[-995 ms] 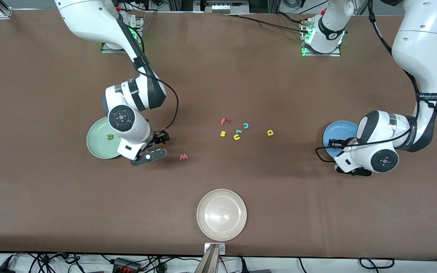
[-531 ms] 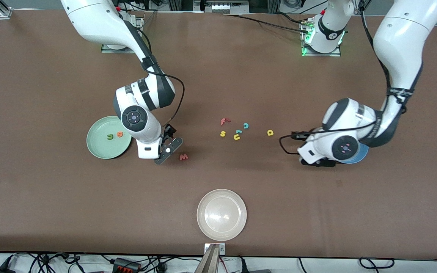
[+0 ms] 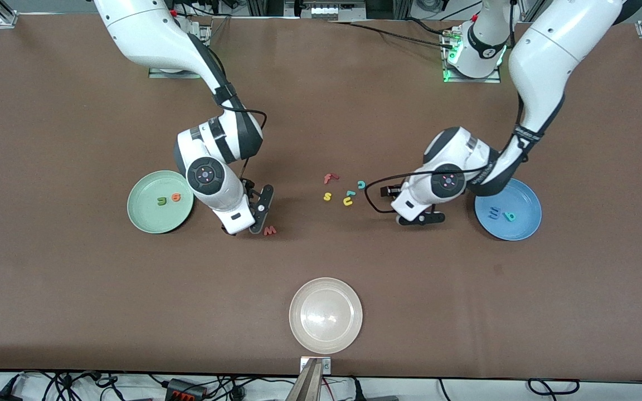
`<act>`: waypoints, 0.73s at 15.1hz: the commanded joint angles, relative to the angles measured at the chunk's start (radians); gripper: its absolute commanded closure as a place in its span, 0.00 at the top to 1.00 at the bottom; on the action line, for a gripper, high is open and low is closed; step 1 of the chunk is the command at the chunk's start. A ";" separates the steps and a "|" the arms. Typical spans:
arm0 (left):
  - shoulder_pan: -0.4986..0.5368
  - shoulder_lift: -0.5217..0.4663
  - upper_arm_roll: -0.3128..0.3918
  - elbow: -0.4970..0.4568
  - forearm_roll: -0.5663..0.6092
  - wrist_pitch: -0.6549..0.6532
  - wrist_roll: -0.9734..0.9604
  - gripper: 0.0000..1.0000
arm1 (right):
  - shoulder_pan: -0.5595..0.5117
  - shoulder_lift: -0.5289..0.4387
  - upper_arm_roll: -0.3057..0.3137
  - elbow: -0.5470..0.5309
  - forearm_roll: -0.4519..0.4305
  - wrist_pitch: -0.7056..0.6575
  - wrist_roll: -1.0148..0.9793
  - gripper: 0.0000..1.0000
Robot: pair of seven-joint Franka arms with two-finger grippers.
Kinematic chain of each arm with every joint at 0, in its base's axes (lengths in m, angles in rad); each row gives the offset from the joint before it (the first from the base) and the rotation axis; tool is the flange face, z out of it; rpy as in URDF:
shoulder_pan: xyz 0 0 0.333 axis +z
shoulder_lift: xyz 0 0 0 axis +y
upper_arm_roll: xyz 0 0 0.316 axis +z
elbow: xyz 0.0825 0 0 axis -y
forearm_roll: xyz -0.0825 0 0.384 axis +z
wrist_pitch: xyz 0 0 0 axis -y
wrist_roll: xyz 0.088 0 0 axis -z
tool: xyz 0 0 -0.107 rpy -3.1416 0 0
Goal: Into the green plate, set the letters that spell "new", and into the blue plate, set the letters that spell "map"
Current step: 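Move the right gripper to the pink letter while the left gripper reaches yellow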
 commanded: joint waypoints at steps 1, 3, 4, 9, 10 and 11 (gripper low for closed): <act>-0.010 0.021 0.007 -0.008 0.020 0.057 -0.026 0.82 | 0.006 0.107 0.002 0.142 0.001 -0.003 -0.119 1.00; -0.010 0.027 0.013 -0.005 0.063 0.062 -0.034 0.68 | 0.013 0.125 0.002 0.152 -0.002 0.031 -0.125 1.00; -0.010 0.027 0.019 -0.003 0.071 0.060 -0.036 0.64 | 0.013 0.137 0.002 0.150 -0.002 0.054 -0.125 1.00; -0.014 0.027 0.039 0.000 0.079 0.062 -0.037 0.43 | 0.047 0.167 0.000 0.150 -0.007 0.109 -0.150 1.00; -0.013 0.027 0.044 0.003 0.079 0.062 -0.036 0.41 | 0.049 0.173 0.000 0.150 -0.011 0.126 -0.153 1.00; -0.015 0.027 0.047 0.008 0.079 0.063 -0.036 0.36 | 0.052 0.177 0.000 0.150 -0.037 0.150 -0.173 0.97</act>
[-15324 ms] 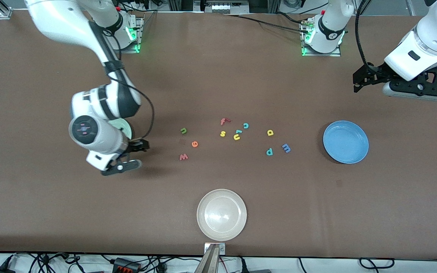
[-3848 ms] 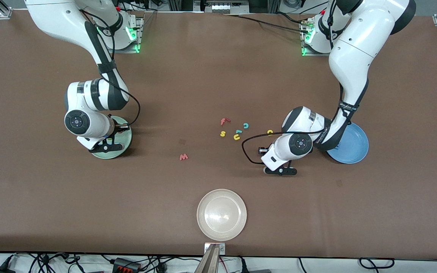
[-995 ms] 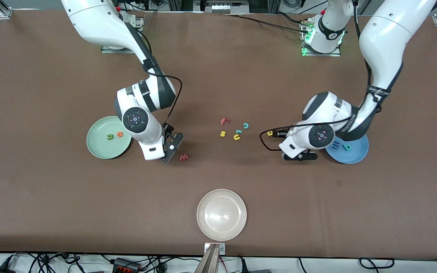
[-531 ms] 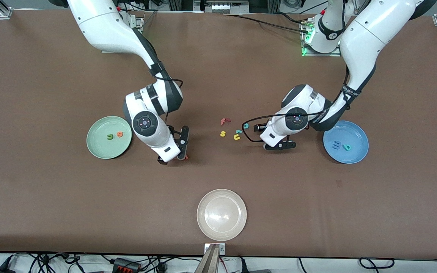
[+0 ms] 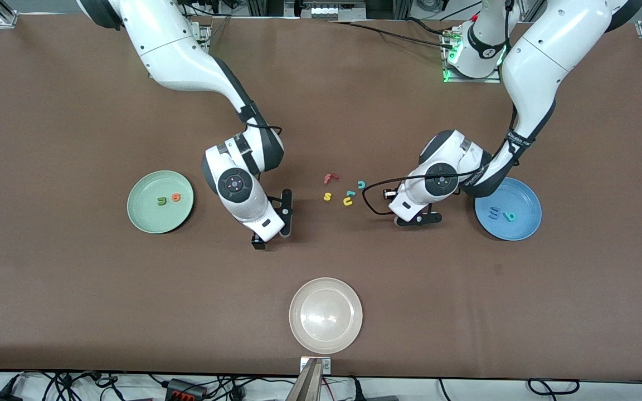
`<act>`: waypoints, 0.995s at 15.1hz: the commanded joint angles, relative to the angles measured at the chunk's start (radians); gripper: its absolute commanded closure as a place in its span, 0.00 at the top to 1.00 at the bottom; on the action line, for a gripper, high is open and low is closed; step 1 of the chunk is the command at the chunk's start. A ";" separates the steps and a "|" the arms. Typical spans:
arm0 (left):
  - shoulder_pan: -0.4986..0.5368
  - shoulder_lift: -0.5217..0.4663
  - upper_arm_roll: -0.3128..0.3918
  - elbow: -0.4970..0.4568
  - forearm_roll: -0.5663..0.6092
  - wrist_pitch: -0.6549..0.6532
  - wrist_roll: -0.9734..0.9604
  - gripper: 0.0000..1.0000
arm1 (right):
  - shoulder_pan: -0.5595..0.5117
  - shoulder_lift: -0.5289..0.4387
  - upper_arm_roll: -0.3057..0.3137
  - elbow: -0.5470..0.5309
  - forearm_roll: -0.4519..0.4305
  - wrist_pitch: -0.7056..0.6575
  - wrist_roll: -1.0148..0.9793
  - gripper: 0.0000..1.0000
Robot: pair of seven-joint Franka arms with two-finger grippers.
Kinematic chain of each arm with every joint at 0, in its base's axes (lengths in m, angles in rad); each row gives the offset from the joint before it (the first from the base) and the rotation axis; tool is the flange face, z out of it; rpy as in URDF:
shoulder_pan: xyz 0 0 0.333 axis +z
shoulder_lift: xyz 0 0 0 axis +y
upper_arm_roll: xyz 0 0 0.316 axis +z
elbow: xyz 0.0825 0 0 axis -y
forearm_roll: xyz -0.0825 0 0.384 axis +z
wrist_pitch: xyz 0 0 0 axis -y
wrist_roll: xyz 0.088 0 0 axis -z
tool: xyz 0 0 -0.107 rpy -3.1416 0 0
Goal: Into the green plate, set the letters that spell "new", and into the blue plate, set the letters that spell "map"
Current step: 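Grasp the pink letter with the right gripper while the left gripper grasps yellow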
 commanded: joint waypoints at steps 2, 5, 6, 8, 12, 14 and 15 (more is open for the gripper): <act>-0.007 -0.003 0.013 0.011 0.028 0.005 -0.012 0.15 | 0.010 0.027 -0.001 0.023 -0.068 0.040 -0.049 0.93; 0.001 -0.015 0.013 0.031 0.031 -0.059 -0.001 0.06 | 0.007 0.027 -0.001 0.020 -0.089 0.041 -0.052 0.87; 0.001 -0.024 0.011 0.050 0.033 -0.116 0.002 0.06 | 0.009 0.028 -0.001 0.020 -0.089 0.041 -0.050 0.81; 0.005 -0.050 0.009 0.095 0.033 -0.223 0.005 0.06 | 0.010 0.031 -0.001 0.020 -0.089 0.041 -0.049 0.77; 0.086 -0.110 0.017 0.123 0.097 -0.398 0.115 0.06 | 0.012 0.033 -0.001 0.018 -0.092 0.041 -0.049 0.68; 0.186 -0.133 0.014 0.121 0.114 -0.451 0.240 0.06 | 0.012 0.039 -0.001 0.020 -0.091 0.041 -0.049 0.64; 0.218 -0.141 0.017 0.117 0.115 -0.456 0.320 0.06 | 0.012 0.040 -0.001 0.020 -0.091 0.041 -0.049 0.63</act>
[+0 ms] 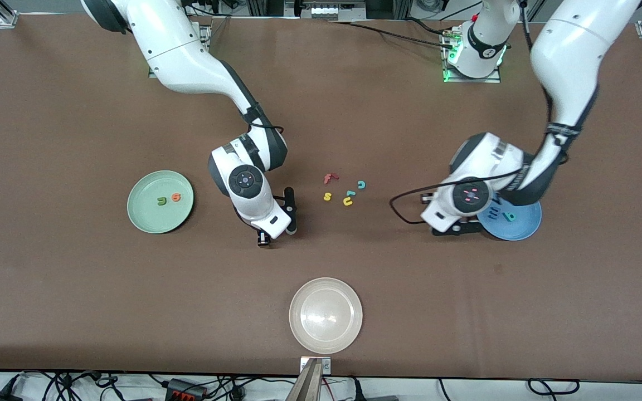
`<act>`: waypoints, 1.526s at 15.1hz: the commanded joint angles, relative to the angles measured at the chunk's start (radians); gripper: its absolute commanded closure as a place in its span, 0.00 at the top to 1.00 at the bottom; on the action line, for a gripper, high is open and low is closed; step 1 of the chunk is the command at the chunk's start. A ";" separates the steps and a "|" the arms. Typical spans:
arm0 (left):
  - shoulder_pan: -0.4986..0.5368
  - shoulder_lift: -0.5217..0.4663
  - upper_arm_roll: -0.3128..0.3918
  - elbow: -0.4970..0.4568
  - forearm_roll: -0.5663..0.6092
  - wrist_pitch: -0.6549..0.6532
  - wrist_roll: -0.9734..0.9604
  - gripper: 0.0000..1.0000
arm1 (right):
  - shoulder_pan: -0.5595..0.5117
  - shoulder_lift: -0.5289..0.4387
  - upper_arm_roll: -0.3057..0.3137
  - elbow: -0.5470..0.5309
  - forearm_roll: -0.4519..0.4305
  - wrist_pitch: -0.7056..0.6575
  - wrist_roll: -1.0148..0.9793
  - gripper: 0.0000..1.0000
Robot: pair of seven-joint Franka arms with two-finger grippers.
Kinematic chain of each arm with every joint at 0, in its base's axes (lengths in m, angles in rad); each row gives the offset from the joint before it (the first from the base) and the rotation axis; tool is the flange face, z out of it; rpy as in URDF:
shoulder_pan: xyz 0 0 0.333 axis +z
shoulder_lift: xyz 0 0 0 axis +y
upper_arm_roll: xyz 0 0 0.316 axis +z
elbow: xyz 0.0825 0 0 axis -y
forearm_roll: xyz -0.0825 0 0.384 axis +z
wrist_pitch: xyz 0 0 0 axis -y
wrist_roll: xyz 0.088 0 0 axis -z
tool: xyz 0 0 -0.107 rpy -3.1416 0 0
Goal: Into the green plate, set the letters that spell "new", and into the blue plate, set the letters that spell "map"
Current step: 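Grasp the pink letter with the right gripper while the left gripper grasps yellow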
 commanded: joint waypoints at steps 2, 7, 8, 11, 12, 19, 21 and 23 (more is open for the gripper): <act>0.146 -0.028 0.009 -0.023 0.095 -0.025 0.227 0.06 | 0.003 0.018 0.000 0.019 -0.008 0.004 -0.015 0.63; 0.223 0.032 0.007 -0.031 0.147 -0.005 0.277 0.38 | 0.011 0.018 0.000 0.019 -0.008 0.004 -0.012 0.51; 0.230 0.032 0.007 -0.028 0.147 -0.006 0.279 0.95 | 0.011 0.018 0.000 0.019 -0.008 0.004 -0.012 0.44; 0.227 0.006 -0.008 -0.011 0.145 -0.021 0.280 1.00 | 0.011 0.018 0.000 0.019 -0.009 0.004 -0.012 0.25; 0.230 -0.012 -0.025 -0.010 0.139 -0.021 0.287 1.00 | 0.009 0.017 0.000 0.019 -0.009 0.004 -0.006 0.19; 0.223 -0.035 -0.184 0.197 0.133 -0.175 0.285 1.00 | -0.050 -0.050 -0.008 0.014 0.000 -0.109 0.002 0.11; 0.220 -0.031 -0.226 0.275 0.124 -0.241 0.284 1.00 | -0.106 -0.119 -0.019 0.014 0.002 -0.232 0.019 0.11; 0.218 -0.029 -0.231 0.338 0.032 -0.276 0.284 1.00 | -0.162 -0.187 -0.020 0.009 0.000 -0.370 0.093 0.11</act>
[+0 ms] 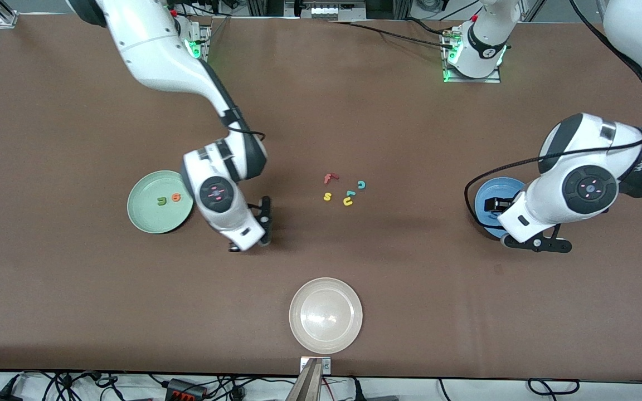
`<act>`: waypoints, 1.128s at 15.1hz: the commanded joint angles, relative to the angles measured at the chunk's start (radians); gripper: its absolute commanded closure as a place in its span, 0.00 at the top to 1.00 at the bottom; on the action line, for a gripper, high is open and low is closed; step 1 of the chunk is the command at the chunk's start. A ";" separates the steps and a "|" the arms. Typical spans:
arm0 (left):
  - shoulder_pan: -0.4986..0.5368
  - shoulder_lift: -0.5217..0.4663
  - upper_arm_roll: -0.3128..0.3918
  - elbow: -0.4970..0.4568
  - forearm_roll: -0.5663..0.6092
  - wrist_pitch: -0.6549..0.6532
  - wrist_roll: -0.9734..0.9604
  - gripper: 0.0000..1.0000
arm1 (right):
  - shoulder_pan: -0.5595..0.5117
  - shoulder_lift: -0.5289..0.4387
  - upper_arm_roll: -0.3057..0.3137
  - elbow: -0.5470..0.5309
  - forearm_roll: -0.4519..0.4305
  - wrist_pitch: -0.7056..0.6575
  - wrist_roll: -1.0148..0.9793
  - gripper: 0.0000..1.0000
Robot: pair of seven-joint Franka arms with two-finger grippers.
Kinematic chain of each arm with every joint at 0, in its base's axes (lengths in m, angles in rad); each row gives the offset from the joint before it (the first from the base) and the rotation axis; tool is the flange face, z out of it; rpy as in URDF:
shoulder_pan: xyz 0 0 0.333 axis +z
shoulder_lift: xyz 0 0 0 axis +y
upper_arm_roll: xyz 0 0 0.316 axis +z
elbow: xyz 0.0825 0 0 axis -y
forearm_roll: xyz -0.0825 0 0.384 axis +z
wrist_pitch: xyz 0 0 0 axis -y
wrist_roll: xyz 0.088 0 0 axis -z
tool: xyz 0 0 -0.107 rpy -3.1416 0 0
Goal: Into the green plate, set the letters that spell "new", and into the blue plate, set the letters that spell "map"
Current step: 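Grasp the pink letter with the right gripper while the left gripper grasps yellow, then place the yellow letter on the blue plate while the right gripper carries pink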
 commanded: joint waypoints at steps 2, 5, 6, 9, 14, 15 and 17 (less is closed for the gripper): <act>-0.002 0.013 -0.007 0.134 -0.089 -0.095 0.013 1.00 | -0.071 -0.139 0.000 -0.038 -0.004 -0.225 0.112 0.11; -0.002 0.011 -0.011 0.188 -0.095 -0.146 0.022 1.00 | -0.086 -0.145 -0.084 -0.071 0.000 -0.270 0.147 0.09; -0.002 0.010 -0.014 0.207 -0.095 -0.163 0.022 1.00 | -0.116 -0.145 -0.091 -0.091 0.003 -0.261 0.149 0.09; 0.002 0.008 -0.040 0.251 -0.095 -0.227 0.039 1.00 | -0.222 -0.138 -0.088 -0.119 0.008 -0.248 0.149 0.09; -0.008 -0.071 0.005 0.260 -0.125 -0.267 0.186 1.00 | -0.238 -0.217 -0.084 -0.315 0.039 -0.160 0.132 0.09; -0.022 -0.105 0.062 0.257 -0.173 -0.267 0.200 1.00 | -0.239 -0.223 -0.084 -0.353 0.037 -0.115 0.132 0.09; -0.124 -0.183 0.265 0.234 -0.309 -0.267 0.269 1.00 | -0.241 -0.225 -0.084 -0.412 0.037 -0.035 0.121 0.09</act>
